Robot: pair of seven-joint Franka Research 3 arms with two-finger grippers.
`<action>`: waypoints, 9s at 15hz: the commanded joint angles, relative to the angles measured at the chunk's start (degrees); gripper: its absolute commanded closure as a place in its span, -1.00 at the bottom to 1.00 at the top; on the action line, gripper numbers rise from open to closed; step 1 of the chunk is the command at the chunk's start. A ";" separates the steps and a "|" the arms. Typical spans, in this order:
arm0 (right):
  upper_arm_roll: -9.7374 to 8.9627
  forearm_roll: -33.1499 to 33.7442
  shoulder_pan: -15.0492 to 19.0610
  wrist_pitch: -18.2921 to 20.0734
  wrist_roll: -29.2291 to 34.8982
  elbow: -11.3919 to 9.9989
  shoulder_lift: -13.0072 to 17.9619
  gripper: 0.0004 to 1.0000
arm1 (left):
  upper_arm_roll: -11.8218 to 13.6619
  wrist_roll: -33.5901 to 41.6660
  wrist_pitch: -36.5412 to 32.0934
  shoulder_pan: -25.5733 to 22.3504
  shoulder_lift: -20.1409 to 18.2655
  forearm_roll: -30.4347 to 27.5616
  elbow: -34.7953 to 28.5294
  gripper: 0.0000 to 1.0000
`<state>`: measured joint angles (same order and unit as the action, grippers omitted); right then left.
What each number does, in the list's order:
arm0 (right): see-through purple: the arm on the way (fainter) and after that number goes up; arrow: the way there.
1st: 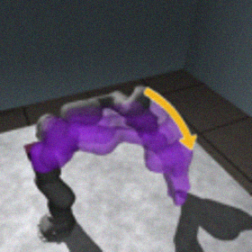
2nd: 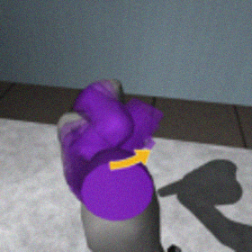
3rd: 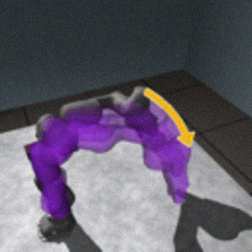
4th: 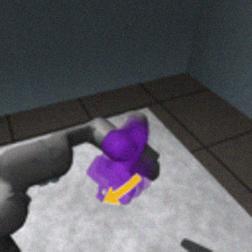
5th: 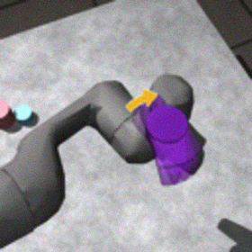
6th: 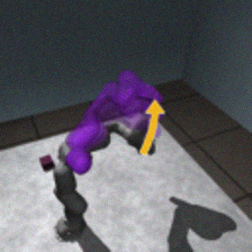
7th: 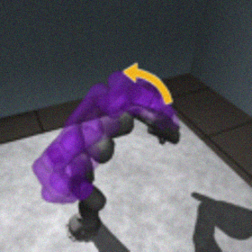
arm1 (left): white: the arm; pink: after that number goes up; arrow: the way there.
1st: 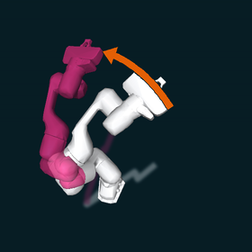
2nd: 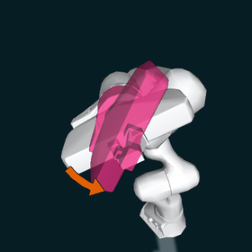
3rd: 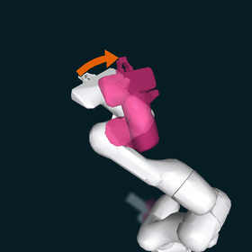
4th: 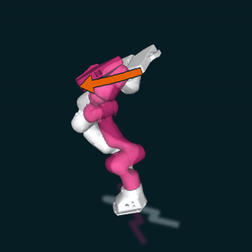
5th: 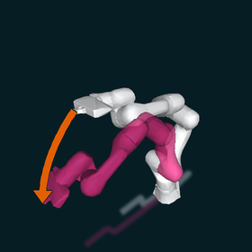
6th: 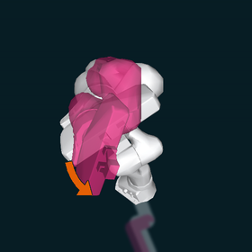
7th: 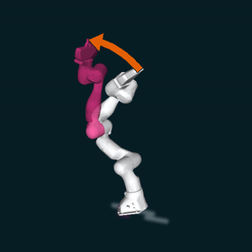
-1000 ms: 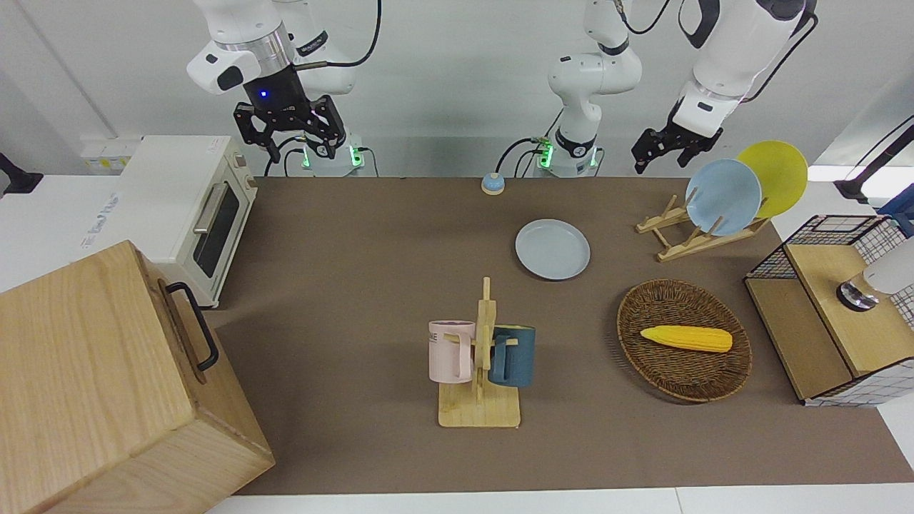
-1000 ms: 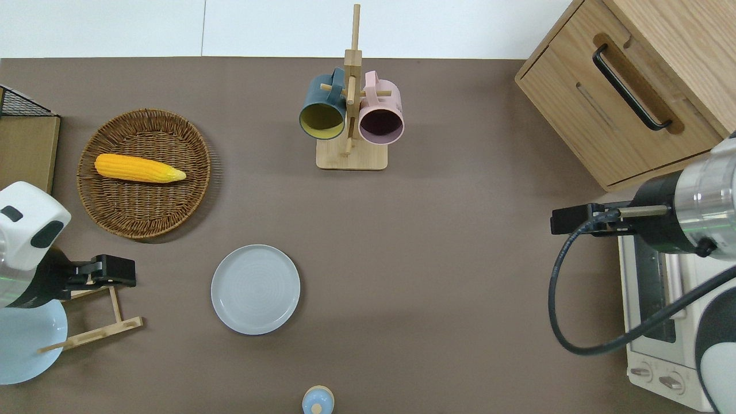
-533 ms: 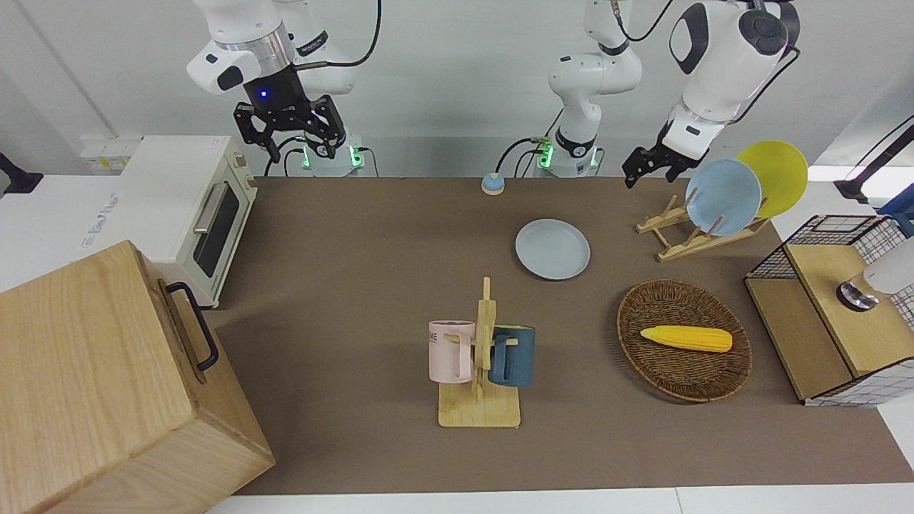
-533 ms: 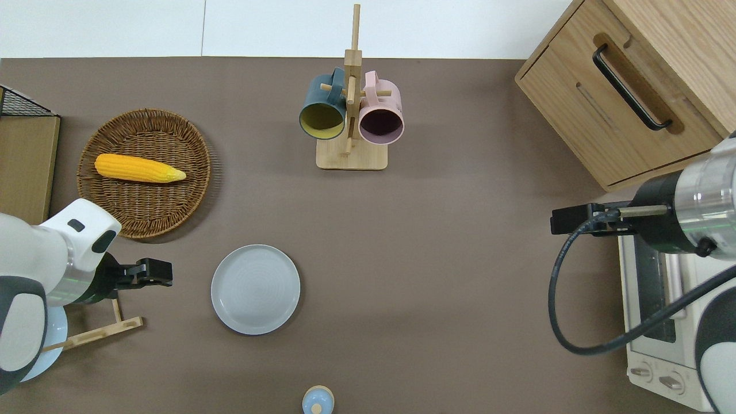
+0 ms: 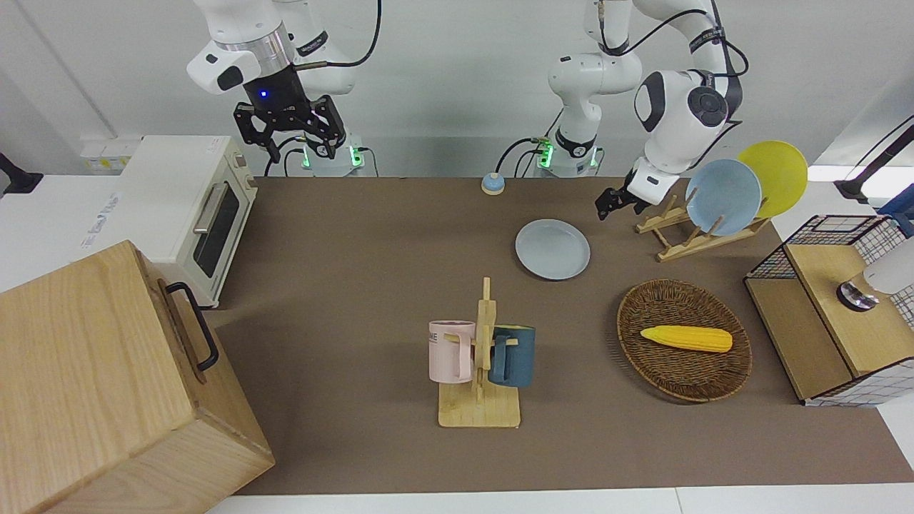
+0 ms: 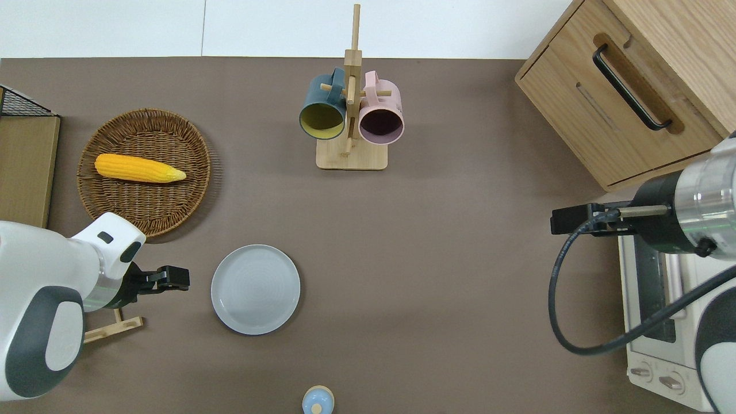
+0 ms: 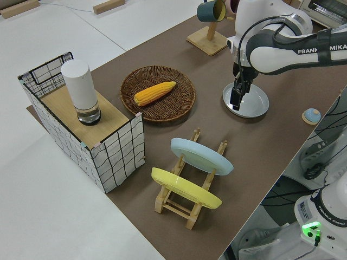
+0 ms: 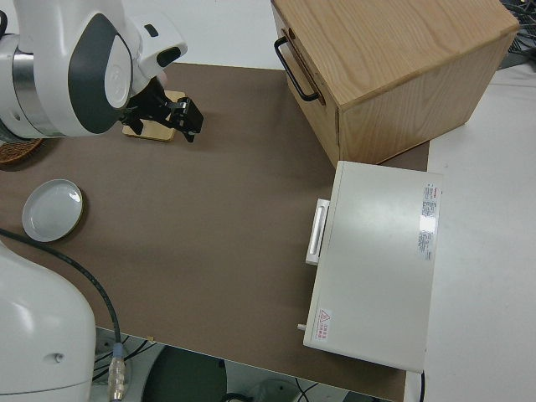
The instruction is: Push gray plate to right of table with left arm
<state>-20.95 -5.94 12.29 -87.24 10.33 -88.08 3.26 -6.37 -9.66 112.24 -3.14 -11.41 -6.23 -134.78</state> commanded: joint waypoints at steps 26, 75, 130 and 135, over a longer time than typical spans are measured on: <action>-0.23 -0.92 0.37 0.31 0.12 0.81 -0.36 -0.99 | 0.04 -0.45 19.15 5.86 6.67 -6.25 -9.54 1.00; -0.23 -0.92 0.37 0.31 0.12 0.81 -0.36 -0.99 | -15.26 -51.50 38.40 29.50 21.16 -3.88 3.63 1.00; -0.23 -0.92 0.37 0.31 0.12 0.81 -0.36 -0.99 | 4.52 -4.05 -27.78 5.25 8.51 7.11 44.42 -1.00; -0.23 -0.92 0.37 0.31 0.12 0.81 -0.36 -0.99 | 4.52 -3.96 -27.69 4.37 8.60 7.02 44.42 -1.00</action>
<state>-20.95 -5.94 12.29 -87.24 10.33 -88.08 3.26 -1.89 -14.25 86.49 1.78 -3.84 0.83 -92.46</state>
